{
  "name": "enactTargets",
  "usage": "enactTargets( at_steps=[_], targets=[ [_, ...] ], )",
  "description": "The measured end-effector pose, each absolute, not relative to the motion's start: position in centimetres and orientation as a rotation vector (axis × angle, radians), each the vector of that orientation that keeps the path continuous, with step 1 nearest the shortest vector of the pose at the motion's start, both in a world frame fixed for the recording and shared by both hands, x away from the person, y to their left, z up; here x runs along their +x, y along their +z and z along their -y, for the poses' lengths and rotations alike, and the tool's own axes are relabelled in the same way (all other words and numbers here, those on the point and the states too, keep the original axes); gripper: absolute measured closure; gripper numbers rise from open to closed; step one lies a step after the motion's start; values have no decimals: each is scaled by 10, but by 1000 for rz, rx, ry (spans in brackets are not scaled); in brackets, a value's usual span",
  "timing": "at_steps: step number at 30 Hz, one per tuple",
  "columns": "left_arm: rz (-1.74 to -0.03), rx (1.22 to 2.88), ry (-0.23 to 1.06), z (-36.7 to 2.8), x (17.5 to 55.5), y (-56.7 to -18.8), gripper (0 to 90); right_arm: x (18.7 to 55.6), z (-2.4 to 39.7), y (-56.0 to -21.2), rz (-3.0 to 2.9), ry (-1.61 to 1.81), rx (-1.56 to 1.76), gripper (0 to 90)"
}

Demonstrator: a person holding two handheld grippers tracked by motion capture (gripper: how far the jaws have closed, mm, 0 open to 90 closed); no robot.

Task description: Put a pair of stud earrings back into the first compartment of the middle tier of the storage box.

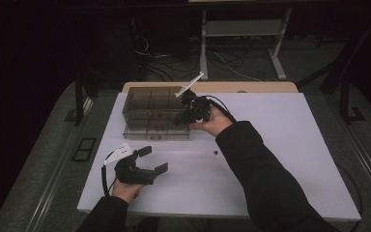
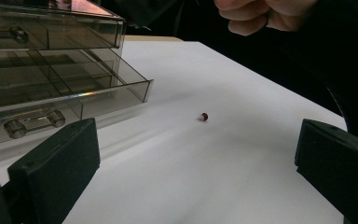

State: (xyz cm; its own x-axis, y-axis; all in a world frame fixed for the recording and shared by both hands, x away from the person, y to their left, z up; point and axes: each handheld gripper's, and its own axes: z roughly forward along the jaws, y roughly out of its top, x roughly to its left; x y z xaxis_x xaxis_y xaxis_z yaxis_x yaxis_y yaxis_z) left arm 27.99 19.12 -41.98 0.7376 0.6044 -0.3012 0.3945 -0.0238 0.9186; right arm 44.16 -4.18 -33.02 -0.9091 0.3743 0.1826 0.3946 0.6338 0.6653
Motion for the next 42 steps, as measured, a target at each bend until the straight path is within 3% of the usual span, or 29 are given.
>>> enactTargets(
  at_steps=[42],
  targets=[
    [-828, 1605, 190, -200, 281, -420, 0, 473, -78, -369, 2747, -1198, -496, 778]
  ],
)
